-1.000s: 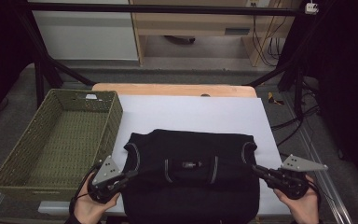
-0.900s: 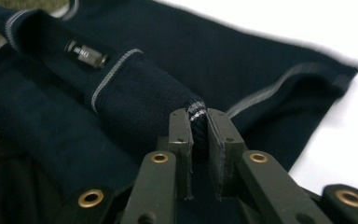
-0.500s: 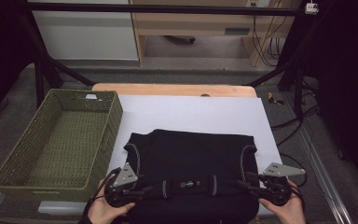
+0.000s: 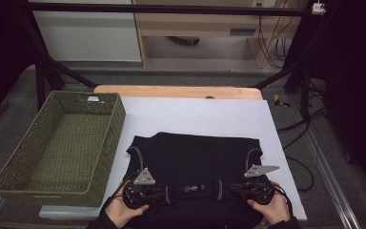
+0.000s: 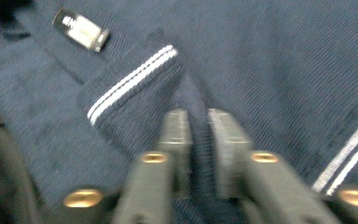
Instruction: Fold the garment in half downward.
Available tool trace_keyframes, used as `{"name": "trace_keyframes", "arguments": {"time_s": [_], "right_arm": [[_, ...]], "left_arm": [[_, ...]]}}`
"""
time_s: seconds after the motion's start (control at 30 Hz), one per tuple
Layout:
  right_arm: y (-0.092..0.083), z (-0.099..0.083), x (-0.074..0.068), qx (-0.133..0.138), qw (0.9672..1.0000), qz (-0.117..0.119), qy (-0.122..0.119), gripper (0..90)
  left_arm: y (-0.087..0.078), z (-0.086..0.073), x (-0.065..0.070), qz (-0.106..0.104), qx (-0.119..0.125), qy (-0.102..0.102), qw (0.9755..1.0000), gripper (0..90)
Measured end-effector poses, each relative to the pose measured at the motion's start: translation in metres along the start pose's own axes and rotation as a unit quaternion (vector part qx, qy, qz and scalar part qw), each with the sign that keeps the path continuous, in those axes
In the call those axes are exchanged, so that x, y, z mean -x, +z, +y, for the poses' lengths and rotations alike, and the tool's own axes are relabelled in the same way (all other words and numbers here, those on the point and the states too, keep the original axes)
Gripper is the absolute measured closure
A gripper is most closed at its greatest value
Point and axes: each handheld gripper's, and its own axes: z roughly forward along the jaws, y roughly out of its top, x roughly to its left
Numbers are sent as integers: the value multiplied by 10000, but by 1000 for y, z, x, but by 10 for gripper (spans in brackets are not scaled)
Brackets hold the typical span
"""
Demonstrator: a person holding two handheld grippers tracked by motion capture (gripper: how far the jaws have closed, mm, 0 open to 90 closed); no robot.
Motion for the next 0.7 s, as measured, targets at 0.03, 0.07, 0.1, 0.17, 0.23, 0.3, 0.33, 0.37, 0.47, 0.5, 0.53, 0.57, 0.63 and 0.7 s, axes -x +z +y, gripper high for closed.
{"name": "trace_keyframes", "arguments": {"time_s": [0.03,0.07,0.1,0.17,0.23,0.3,0.33,0.37,0.47,0.5,0.53,0.57,0.63,0.7], "right_arm": [[-1,0,0,-19,10000,32,5,861],[-3,0,-1,-31,10000,47,12,865],[-4,0,-2,-27,10000,57,7,867],[-10,1,-5,78,9999,59,-30,867],[-21,3,-7,270,9996,69,-19,867],[-37,4,-11,526,9985,127,-52,867],[-44,3,-13,619,9979,174,-45,867],[-50,2,-16,666,9975,233,-75,866],[-57,-4,-23,452,9981,408,-120,848],[-56,-7,-24,348,9984,441,-107,825],[-55,-11,-25,270,9986,436,-90,771],[-54,-13,-25,265,9987,423,-58,716],[-55,-18,-21,356,9988,321,83,657],[-59,-20,-14,532,9983,97,223,605]], "left_arm": [[-1,0,0,-14,-49,14,10000,858],[-3,1,1,-15,-76,16,10000,866],[-4,1,2,-4,-76,42,10000,869],[-11,2,5,46,22,119,9999,873],[-27,4,9,54,224,167,9996,875],[-46,5,15,147,460,251,9985,876],[-55,5,18,117,520,297,9981,877],[-61,4,21,131,545,359,9978,877],[-61,-3,34,-12,292,692,9972,873],[-56,-7,39,-6,229,836,9962,870],[-51,-11,41,7,147,902,9958,862],[-48,-14,40,-13,90,876,9961,848],[-47,-19,33,59,211,574,9981,740],[-53,-21,23,229,381,261,9987,651]]}}
